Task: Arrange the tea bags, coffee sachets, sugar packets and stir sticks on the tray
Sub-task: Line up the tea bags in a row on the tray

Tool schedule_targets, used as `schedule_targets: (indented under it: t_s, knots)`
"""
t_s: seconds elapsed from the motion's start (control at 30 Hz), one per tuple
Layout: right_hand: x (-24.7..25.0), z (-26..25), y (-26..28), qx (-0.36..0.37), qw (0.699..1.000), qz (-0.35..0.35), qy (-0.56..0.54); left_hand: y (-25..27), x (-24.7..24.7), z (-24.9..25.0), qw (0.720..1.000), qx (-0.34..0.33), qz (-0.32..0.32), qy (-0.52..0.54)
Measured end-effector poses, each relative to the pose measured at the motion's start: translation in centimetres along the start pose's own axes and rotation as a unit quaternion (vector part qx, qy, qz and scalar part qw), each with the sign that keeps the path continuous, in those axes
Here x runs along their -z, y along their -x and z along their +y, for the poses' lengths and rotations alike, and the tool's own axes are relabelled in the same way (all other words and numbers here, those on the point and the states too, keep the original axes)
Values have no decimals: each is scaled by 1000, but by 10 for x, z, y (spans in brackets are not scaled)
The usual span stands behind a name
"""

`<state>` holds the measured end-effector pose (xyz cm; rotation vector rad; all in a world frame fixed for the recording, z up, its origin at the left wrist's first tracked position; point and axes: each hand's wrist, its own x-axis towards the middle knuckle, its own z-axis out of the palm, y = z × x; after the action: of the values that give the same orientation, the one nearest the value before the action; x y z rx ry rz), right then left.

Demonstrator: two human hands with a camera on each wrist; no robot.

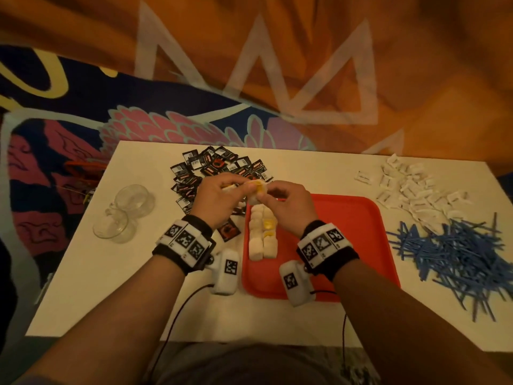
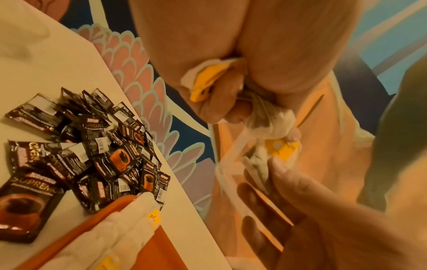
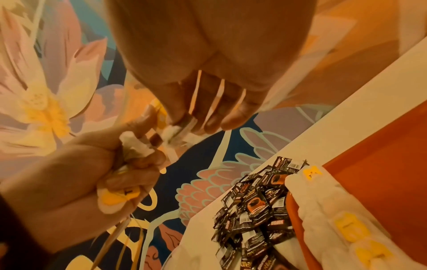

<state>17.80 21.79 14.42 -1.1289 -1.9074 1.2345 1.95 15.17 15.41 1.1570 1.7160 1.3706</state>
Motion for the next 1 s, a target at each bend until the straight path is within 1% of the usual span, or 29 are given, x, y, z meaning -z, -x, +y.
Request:
schedule_targets:
  t_s: [0.07, 0.2, 0.33, 0.5, 0.57, 0.6, 0.67, 0.73, 0.8, 0.87, 0.93, 1.0]
  knots:
    - [6, 3, 5, -1, 1000, 10, -12, 2, -7, 2, 1000, 5, 12, -2]
    - [12, 10, 16, -19, 998, 4, -52, 11, -23, 3, 1000, -3, 22, -9]
    - [17, 23, 23, -39, 998, 5, -42, 15, -34, -7, 999, 23, 44, -15]
    - [21, 36, 28, -58, 998, -8, -38, 23, -43, -15, 996, 19, 35, -75]
    - [19, 44, 28, -87, 996, -5, -33, 26, -45, -19, 995, 47, 49, -70]
    - [18, 50, 27, -105, 994, -3, -22, 28, -45, -22, 994, 71, 59, -54]
    - [15, 64, 29, -146, 989, -10, 14, 32, -43, -28, 987, 140, 83, -5]
    - [9, 80, 34, -192, 980, -29, 45, 37, -39, -33, 976, 196, 92, 37]
    - [2, 94, 42, -250, 966, -44, 45, 42, -32, -39, 969, 225, 86, 61]
    - [-7, 104, 51, -303, 949, -69, 48, 47, -23, -44, 964, 246, 83, 58]
    - [-17, 110, 57, -340, 932, -105, 64, 52, -13, -51, 960, 262, 81, 52]
    - [-29, 116, 61, -357, 922, -123, 84, 55, -2, -57, 958, 271, 81, 53]
